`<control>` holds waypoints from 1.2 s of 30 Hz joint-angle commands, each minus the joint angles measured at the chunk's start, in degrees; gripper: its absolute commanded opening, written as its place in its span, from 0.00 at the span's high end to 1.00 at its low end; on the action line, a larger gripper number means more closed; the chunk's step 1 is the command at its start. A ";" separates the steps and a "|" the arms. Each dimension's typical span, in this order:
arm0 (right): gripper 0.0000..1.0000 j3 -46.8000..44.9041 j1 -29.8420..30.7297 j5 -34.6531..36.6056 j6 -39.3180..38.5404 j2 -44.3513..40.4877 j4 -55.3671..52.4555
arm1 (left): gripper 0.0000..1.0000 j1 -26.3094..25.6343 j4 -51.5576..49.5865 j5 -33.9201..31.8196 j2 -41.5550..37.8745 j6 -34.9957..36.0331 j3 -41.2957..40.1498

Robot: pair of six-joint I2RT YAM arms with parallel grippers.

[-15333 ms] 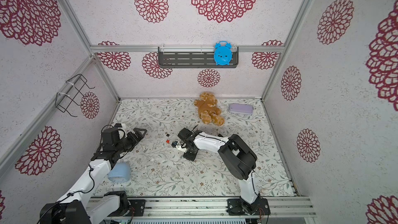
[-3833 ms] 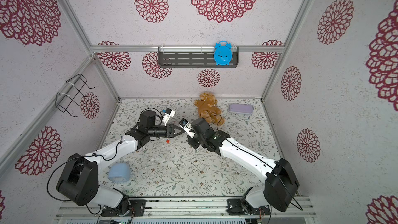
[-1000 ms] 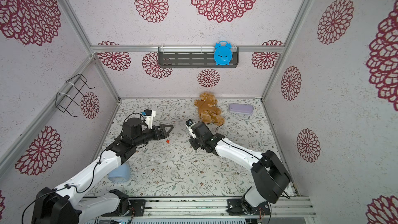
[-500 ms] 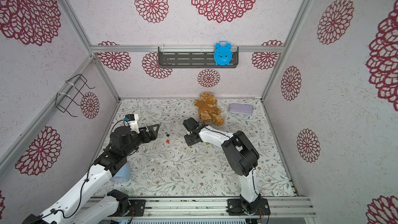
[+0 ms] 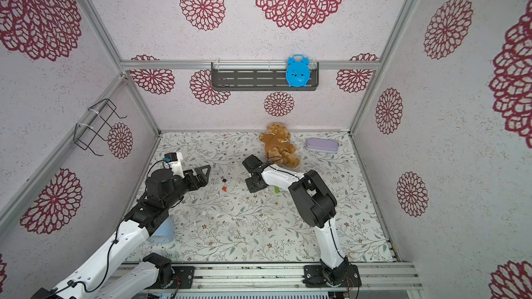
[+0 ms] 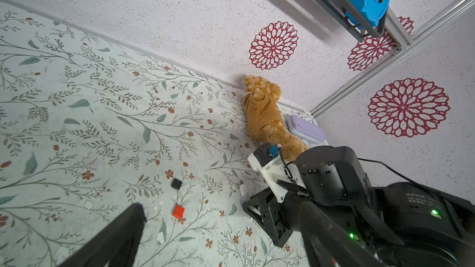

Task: Close the usb drive cover
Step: Place the USB drive at the center of the board.

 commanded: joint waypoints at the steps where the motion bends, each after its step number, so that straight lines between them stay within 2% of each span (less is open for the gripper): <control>1: 0.75 1.53 -0.34 1.01 0.41 0.19 -1.80 | 0.03 0.52 -0.67 -0.08 -0.46 -0.09 -0.62; 6: 0.64 1.51 -0.34 0.66 -0.54 -0.89 -1.80 | 0.03 0.77 -1.47 -0.93 -0.90 -0.03 -0.47; 10: 0.61 2.03 -0.34 -0.27 -2.67 -3.12 -1.81 | 0.03 1.00 -2.38 -1.56 -1.41 0.21 -0.44; 15: 0.57 1.83 0.33 -7.59 -10.11 -5.68 2.74 | 0.03 2.55 -4.58 -4.25 -2.39 -0.61 -0.62; 18: 0.54 2.02 1.26 -12.08 -14.05 -5.87 6.07 | 0.03 4.98 -5.38 -3.22 -2.99 -1.80 -0.95; 21: 0.52 4.49 2.40 -15.18 -17.80 -3.98 6.43 | 0.03 7.31 -7.06 -3.26 -3.53 -3.34 -1.19; 29: 0.51 13.52 6.70 -14.03 -26.88 4.05 3.89 | 0.03 14.45 -10.57 -2.38 -5.41 -6.55 -2.76; 36: 0.50 19.45 8.09 -12.71 -29.59 9.94 2.64 | 0.03 16.03 -10.63 -1.21 -7.19 -5.90 -3.86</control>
